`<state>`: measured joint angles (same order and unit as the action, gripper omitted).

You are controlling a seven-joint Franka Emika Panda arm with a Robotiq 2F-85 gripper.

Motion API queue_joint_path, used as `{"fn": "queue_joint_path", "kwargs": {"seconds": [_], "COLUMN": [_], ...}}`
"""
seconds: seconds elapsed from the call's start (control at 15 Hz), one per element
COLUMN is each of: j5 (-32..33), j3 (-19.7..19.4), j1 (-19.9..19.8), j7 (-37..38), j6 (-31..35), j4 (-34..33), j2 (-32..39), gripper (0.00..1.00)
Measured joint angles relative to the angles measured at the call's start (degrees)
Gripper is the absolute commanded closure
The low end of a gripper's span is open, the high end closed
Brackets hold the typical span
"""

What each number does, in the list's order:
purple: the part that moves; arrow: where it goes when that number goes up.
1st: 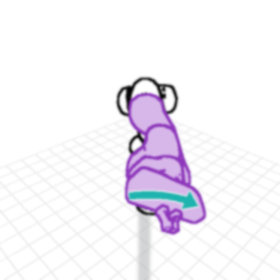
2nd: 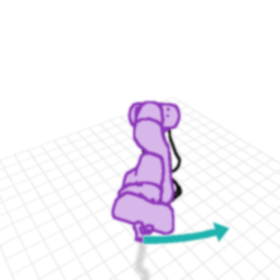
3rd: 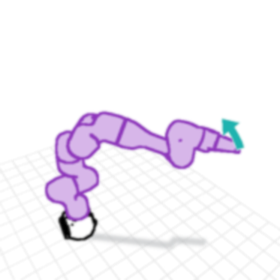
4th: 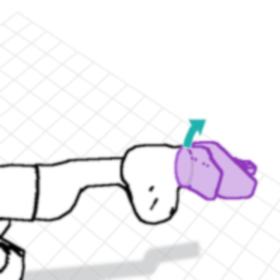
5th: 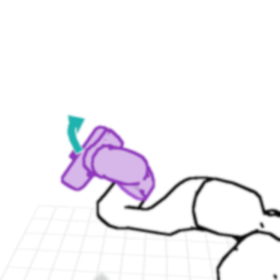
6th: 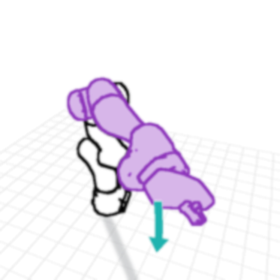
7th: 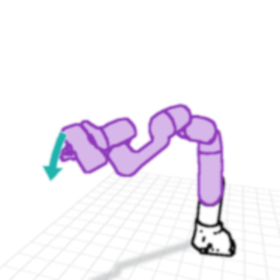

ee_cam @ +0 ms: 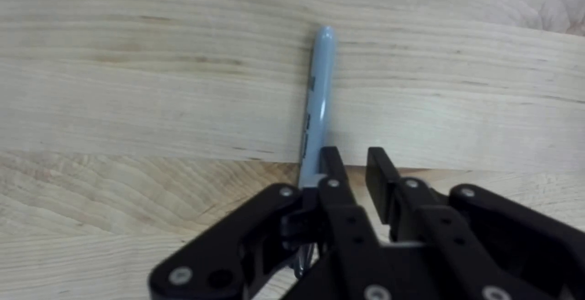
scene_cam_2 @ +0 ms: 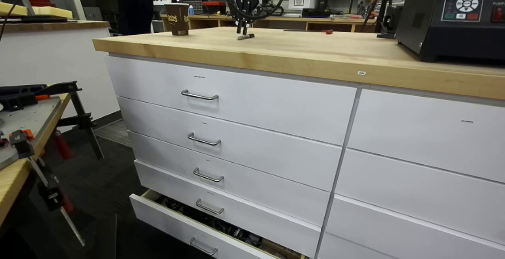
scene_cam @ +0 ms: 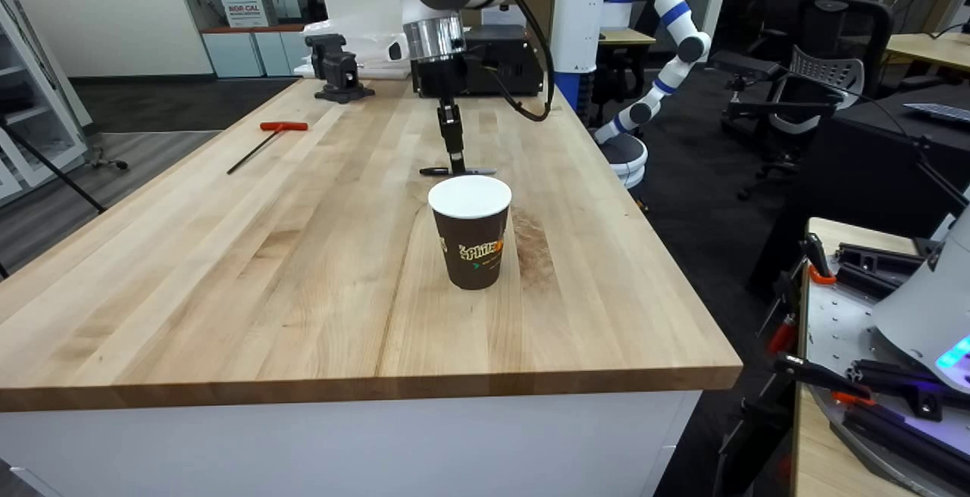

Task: Put the pen in the cup

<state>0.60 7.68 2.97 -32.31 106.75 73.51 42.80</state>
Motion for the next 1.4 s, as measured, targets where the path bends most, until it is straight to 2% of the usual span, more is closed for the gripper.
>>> {"fn": "queue_joint_path", "kwargs": {"seconds": [0.47, 0.6, 0.93, 1.0, 1.2, 1.27, 1.4], "j5": [0.56, 0.56, 0.56, 0.6, 1.32, 1.81, 2.86], "j3": [0.0, 0.06, 0.14, 0.14, 0.11, 0.05, 0.01], "j1": [0.03, 0.1, 0.4, 0.4, 0.28, 0.25, 0.21], "j7": [0.05, 0.05, 0.04, -0.07, -0.76, -1.13, -1.8], "j6": [-0.01, -0.1, -0.39, -0.39, -0.32, -0.21, -0.04], "j4": [0.5, 0.45, -0.53, -0.54, -0.13, 0.08, 0.15], "j2": [0.04, 0.03, 0.0, 0.01, 0.09, 0.17, 0.48], "gripper": [0.02, 0.0, 0.0, 0.04, 0.01, 0.2, 0.36]}}
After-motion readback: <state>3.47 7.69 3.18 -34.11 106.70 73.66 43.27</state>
